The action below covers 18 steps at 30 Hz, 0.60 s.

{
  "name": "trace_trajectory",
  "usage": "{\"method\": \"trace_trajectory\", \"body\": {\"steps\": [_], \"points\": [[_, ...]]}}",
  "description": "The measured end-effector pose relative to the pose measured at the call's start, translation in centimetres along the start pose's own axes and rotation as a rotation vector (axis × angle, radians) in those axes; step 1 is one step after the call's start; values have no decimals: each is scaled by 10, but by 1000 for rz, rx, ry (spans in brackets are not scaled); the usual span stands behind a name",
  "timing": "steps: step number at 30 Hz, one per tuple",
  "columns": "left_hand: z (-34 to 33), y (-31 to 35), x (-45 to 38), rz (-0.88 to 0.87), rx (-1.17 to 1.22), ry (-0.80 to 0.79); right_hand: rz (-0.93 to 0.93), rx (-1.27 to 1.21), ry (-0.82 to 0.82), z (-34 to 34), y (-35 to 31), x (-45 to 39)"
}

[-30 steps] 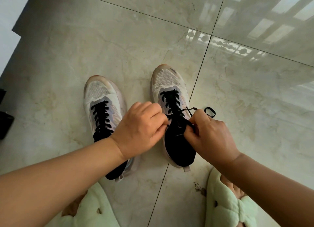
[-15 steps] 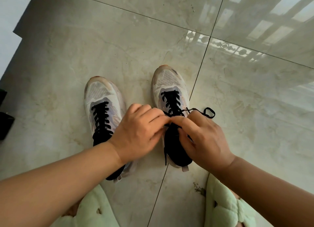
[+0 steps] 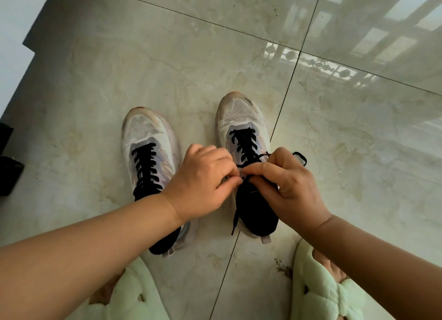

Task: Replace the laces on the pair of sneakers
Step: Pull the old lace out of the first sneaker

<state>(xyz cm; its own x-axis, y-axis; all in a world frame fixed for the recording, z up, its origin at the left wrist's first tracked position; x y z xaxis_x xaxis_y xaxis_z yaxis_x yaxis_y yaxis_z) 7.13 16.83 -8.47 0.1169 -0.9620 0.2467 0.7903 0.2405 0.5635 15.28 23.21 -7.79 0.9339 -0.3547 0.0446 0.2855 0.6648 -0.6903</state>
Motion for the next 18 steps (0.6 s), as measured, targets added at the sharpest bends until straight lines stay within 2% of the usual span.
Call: {"method": "trace_trajectory", "body": {"steps": [2, 4, 9, 11, 14, 18], "points": [[-3, -3, -1, 19, 20, -7, -46, -83, 3, -2, 8, 0], [-4, -9, 1, 45, -81, -2, -65, -105, 1, -5, 11, 0], [4, -65, 12, 445, -408, -149, -78, -103, -33, -8, 13, 0], [6, -53, 11, 346, -350, -119, -74, -104, -35, -7, 11, 0], [-5, -8, 9, 30, -79, -126, -59, -116, -11, -6, 8, -1], [-10, -3, 9, 69, 252, -60, -57, -136, 15, -3, 7, 1]]}}
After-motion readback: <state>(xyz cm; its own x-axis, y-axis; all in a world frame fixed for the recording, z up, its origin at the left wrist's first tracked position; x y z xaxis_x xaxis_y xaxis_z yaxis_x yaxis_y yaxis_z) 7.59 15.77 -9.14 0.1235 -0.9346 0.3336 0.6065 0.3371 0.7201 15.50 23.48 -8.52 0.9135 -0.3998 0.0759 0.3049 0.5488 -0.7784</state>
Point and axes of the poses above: each hand's wrist, its own x-axis away from the middle knuckle, its own z-axis out of the back of the hand, y = z × x, the point moved 10 cm from there along -x, towards the middle knuckle, and after that the axes turned 11 degrees about -y, right-handed, at the moved point
